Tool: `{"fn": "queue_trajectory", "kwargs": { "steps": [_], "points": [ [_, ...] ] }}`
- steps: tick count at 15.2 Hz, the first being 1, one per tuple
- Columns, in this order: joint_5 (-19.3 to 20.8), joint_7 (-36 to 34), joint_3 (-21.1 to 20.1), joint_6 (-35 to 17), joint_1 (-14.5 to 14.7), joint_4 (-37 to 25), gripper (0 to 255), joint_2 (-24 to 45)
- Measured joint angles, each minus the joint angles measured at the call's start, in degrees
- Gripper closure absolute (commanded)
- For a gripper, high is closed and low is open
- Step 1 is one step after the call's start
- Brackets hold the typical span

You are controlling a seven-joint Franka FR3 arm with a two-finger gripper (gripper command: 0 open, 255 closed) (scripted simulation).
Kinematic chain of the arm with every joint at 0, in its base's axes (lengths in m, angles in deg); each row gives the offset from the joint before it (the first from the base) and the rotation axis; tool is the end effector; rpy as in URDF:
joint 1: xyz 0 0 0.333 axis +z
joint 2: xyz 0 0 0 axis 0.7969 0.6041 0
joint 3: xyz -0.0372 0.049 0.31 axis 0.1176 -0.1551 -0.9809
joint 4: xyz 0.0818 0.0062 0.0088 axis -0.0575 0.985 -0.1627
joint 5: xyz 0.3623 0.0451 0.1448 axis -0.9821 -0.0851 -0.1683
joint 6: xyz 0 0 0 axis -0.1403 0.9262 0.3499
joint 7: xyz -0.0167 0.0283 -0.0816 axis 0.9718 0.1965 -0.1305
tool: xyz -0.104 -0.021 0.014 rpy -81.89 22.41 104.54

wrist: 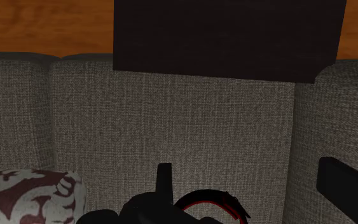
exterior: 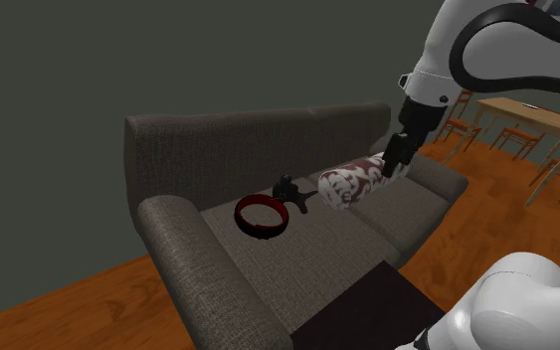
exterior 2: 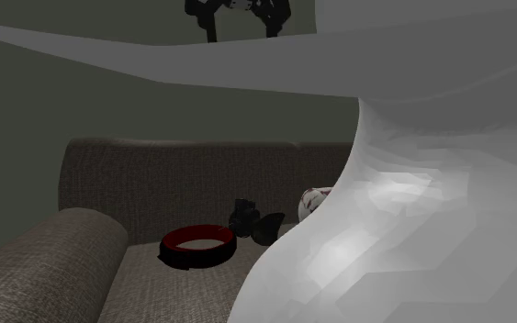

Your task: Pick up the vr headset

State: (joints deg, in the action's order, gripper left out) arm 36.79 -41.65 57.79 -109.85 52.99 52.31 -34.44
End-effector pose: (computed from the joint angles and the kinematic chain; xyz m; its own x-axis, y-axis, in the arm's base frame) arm 0.3044 -0.0183 0.5659 0.9961 0.0806 -0.0360 0.0837 -0.9918 0.0966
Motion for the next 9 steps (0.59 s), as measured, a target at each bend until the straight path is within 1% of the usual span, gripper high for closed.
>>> {"fn": "queue_trajectory", "kwargs": {
  "steps": [2, 6, 9],
  "points": [
    [0.2, 0.6, 0.5, -0.6, -0.1, -0.1, 0, 0.8],
    [1.3, 4.6, 3.9, -6.5, -0.2, 0.5, 0, 6.3],
    [1.7, 7.9, 6.4, -11.1, 0.0, -0.6, 0, 12.0]
  ]
}}
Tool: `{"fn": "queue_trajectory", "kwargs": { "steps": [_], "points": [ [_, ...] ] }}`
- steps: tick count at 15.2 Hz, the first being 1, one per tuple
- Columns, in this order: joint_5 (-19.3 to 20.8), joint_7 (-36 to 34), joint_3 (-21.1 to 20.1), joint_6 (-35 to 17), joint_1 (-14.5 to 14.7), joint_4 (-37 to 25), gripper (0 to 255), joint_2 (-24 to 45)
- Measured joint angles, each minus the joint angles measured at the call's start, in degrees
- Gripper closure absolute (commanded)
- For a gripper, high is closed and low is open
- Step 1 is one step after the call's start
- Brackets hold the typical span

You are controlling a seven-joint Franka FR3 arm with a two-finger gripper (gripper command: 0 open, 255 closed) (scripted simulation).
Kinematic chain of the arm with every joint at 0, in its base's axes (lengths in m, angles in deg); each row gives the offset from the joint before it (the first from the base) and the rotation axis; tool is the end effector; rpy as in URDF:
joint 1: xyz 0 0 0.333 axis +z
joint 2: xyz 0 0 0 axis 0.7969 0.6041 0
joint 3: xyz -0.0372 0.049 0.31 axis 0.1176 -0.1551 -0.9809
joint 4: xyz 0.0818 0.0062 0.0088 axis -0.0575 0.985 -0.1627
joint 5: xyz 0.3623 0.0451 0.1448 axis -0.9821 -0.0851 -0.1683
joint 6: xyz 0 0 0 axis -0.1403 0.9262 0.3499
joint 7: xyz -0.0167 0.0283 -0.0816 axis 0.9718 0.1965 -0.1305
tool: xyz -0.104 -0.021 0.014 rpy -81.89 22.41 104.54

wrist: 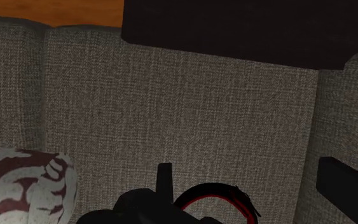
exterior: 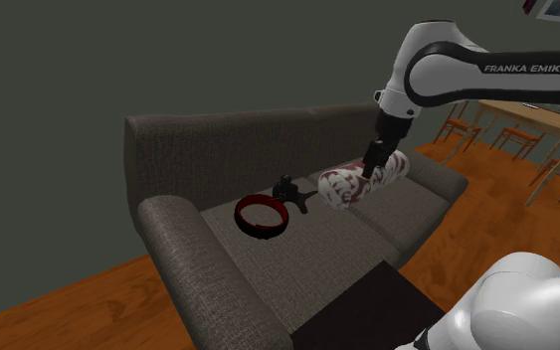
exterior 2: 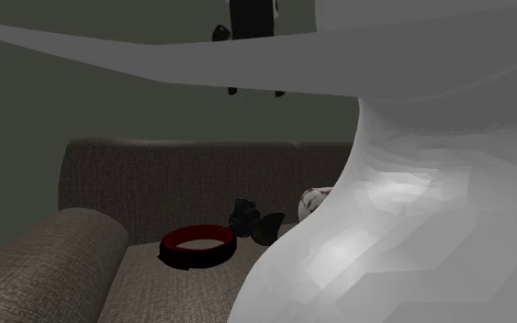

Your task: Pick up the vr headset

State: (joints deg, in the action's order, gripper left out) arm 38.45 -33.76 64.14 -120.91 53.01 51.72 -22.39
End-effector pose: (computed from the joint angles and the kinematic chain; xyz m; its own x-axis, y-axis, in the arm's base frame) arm 0.3667 -0.0641 0.5136 0.9868 0.1534 -0.0516 0.1562 -0.9862 0.0557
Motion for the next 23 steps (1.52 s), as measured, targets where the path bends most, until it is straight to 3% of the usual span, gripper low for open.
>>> {"fn": "queue_trajectory", "kwargs": {
  "steps": [5, 11, 18, 23],
  "points": [
    [-0.6, 5.9, 3.9, -7.6, 0.5, -2.7, 0, 10.7],
    [-4.1, 14.2, 7.7, -14.7, 1.1, -9.2, 0, 25.4],
    [-10.8, 23.8, 8.7, -18.3, 0.5, -20.5, 0, 42.4],
    [-15.2, 30.1, 7.7, -19.4, -1.8, -29.5, 0, 54.1]
  ]
}}
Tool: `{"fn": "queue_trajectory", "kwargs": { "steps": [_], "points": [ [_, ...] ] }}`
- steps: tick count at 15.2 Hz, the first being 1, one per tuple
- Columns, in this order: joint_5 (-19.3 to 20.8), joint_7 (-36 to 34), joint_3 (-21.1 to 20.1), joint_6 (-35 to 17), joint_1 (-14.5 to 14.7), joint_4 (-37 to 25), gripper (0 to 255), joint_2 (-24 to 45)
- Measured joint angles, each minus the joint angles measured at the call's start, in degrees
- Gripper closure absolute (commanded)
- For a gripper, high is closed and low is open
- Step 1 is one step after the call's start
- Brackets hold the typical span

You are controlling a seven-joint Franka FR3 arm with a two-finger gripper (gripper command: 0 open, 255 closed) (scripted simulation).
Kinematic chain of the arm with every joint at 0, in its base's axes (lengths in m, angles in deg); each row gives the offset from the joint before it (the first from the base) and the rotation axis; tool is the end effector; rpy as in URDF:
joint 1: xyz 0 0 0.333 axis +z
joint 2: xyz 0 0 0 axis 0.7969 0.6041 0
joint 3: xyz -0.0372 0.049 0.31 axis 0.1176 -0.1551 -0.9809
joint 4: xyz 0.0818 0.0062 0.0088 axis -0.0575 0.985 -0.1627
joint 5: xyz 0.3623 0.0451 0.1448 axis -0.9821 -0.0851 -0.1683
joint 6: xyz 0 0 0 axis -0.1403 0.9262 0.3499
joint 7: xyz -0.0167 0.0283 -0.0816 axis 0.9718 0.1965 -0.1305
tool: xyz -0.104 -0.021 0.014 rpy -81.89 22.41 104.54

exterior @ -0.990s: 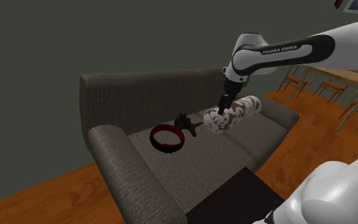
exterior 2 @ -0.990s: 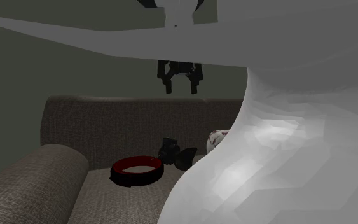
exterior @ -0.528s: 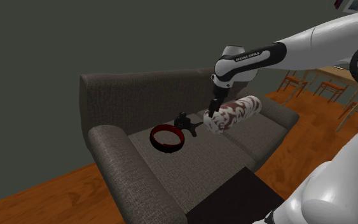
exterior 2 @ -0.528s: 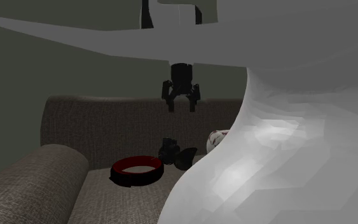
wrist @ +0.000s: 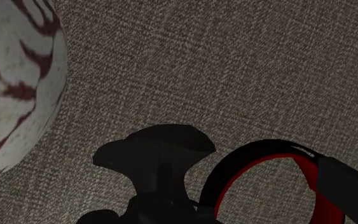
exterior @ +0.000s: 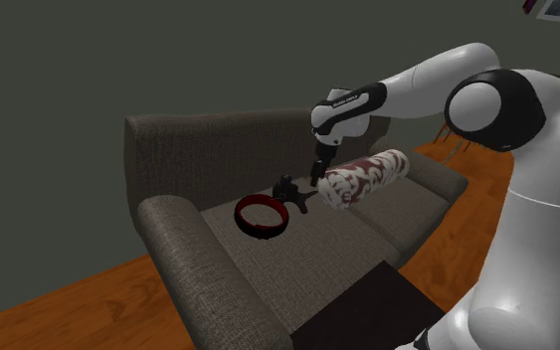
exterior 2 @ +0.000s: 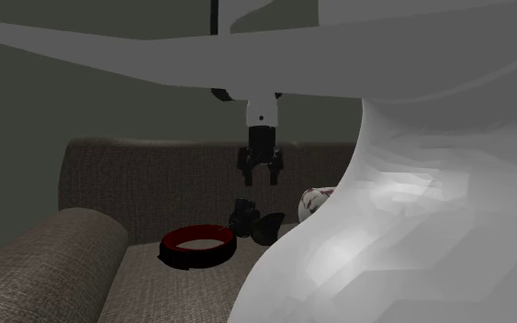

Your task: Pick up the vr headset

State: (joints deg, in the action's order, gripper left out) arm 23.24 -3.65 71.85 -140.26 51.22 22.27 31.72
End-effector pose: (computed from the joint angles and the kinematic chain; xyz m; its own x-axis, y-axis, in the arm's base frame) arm 0.5896 -0.1639 0.3111 0.9175 0.3899 -0.0783 0.3841 -0.9198 -0.0797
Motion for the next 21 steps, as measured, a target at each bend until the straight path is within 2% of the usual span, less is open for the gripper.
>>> {"fn": "queue_trajectory", "kwargs": {
  "steps": [9, 11, 17, 18, 21],
  "points": [
    [-4.3, 6.3, -3.8, 5.2, -4.6, -25.3, 0, 22.6],
    [-4.6, 6.7, -4.2, 5.4, -5.1, -27.9, 0, 25.2],
    [-5.1, 7.2, -4.6, 2.8, -5.4, -28.3, 0, 28.3],
    [-5.1, 7.2, -4.7, 2.7, -5.4, -28.4, 255, 28.5],
    [-5.1, 7.2, -4.7, 2.5, -5.4, -28.4, 255, 28.5]
  ]
}}
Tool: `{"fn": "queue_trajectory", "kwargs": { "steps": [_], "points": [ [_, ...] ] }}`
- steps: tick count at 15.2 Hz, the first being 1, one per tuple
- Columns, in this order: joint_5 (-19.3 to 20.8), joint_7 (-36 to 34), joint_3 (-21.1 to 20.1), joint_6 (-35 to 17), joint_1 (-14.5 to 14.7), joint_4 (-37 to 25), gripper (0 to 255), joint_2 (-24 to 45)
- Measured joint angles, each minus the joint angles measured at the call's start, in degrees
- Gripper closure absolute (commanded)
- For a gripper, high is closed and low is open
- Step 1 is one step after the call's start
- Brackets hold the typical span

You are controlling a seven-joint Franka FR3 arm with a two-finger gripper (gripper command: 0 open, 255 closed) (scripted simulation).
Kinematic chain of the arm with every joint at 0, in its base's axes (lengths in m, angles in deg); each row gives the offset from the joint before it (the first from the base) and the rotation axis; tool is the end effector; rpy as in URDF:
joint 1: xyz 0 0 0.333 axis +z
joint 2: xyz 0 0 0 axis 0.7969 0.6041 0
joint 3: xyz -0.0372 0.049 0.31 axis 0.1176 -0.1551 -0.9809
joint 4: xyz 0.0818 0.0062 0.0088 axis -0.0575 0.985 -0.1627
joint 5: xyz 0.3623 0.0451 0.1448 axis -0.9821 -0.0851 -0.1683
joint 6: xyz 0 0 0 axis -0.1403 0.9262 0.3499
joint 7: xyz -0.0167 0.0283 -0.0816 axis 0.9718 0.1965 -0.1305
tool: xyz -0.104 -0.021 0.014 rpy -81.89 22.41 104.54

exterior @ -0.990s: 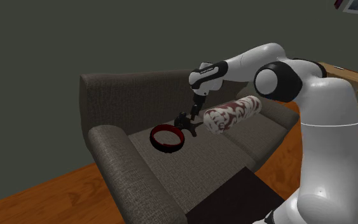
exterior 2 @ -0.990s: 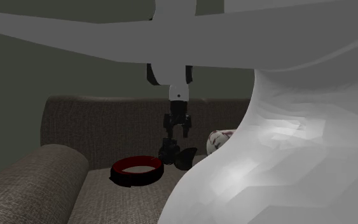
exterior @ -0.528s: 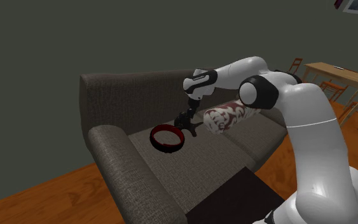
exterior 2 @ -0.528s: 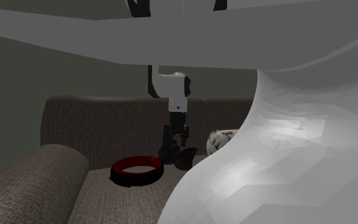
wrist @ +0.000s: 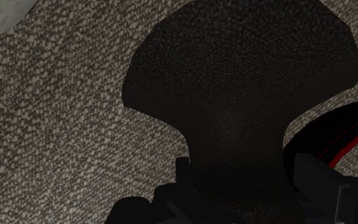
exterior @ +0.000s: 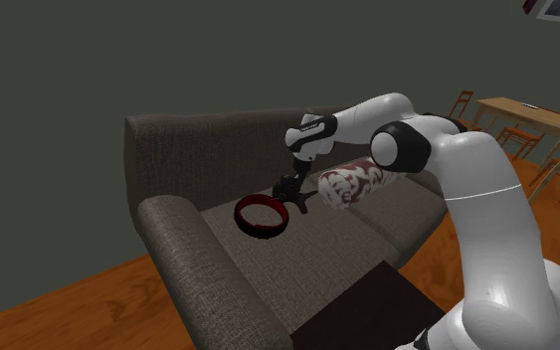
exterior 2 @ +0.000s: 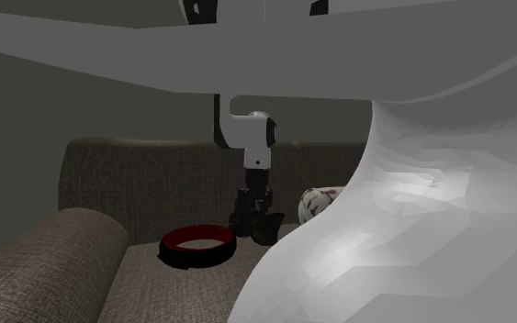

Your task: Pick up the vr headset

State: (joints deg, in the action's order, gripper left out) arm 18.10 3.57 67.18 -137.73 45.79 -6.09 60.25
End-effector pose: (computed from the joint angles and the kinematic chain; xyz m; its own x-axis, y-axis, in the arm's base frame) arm 0.6886 -0.1815 0.1844 0.8706 0.4856 -0.0787 0.4728 -0.8701 -0.1393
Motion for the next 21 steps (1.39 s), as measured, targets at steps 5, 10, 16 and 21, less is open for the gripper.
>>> {"fn": "queue_trajectory", "kwargs": {
  "steps": [5, 10, 16, 21],
  "points": [
    [0.0, 0.0, 0.0, 0.0, 0.0, 0.1, 255, -0.1],
    [0.1, -0.1, 0.1, 0.7, 0.1, 0.3, 255, -0.9],
    [0.6, -0.4, 0.5, 3.5, 0.3, 0.4, 255, -3.8],
    [1.0, -0.7, 0.8, 5.9, 0.5, 0.0, 255, -5.9]
  ]
}}
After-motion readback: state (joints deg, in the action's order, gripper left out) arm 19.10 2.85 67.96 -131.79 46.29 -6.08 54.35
